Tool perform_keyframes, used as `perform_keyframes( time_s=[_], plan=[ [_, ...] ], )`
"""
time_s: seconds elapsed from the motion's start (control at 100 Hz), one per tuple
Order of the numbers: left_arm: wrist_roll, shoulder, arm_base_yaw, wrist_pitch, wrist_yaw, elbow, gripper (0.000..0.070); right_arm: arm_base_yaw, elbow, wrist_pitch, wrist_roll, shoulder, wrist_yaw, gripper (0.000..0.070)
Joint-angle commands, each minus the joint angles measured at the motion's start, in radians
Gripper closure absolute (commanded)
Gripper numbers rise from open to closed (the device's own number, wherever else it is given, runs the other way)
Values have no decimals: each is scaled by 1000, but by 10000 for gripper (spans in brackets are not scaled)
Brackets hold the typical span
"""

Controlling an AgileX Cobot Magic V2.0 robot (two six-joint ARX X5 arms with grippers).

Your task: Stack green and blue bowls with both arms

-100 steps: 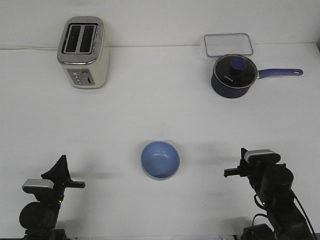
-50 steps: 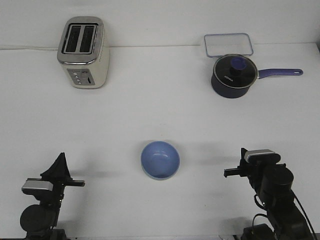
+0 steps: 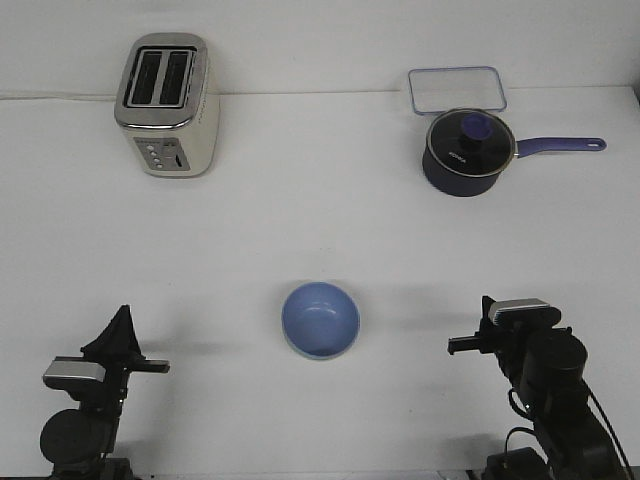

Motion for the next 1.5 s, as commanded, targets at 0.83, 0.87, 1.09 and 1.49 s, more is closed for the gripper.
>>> perform_keyframes(
  time_s=[0.83, 0.87, 1.09, 1.49],
  plan=[
    [-9, -1, 2, 13, -5, -17, 688, -150, -383, 310, 18, -500, 67, 700],
    [-9, -1, 2, 13, -5, -17, 688, -157, -402, 323, 18, -516, 64, 700],
    [-9, -1, 2, 11, -5, -17, 688, -161, -491, 450, 19, -512, 16, 700],
    [-9, -1, 2, 11, -5, -17, 688, -161, -576, 535, 21, -512, -60, 700]
  ],
)
